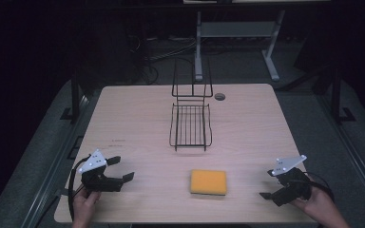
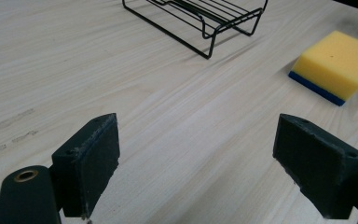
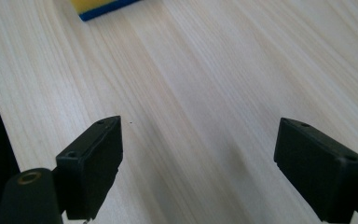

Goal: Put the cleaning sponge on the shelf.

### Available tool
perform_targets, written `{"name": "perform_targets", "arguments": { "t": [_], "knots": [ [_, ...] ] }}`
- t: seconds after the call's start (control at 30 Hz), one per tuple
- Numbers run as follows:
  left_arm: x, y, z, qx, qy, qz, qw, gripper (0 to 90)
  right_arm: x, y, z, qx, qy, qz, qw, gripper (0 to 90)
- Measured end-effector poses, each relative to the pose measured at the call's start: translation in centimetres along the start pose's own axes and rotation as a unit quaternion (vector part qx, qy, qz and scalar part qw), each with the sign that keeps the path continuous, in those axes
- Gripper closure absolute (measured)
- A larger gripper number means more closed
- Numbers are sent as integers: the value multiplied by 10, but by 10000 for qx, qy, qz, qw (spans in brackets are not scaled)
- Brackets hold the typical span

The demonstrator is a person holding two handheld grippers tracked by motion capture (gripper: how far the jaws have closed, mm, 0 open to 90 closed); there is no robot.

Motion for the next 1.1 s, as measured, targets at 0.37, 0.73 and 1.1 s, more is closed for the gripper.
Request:
{"name": "perform_targets", "arguments": {
  "t": [0.37, 0.73, 1.1],
  "knots": [
    [0, 1, 1, -8, 17, -13, 10000, 141, -2, -12, 17, 171, 6, 168, 9997, 152],
    [3, -3, 0, 38, 36, 18, 10000, 141, -7, -21, 33, 394, -133, 311, 9987, 154],
    [3, -3, 0, 16, 35, 24, 10000, 141, -10, -27, 48, 543, -151, 383, 9977, 154]
  ]
}}
Point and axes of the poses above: each handheld gripper's, and its own axes: x roughly backward along the jaws, z roughly out of its top, y roughly to its right, the point moved 9 cm from there along -x, roughly forward along the jaws, and after that the axes turned 10 degrees about -x, right-handed, at the moved point
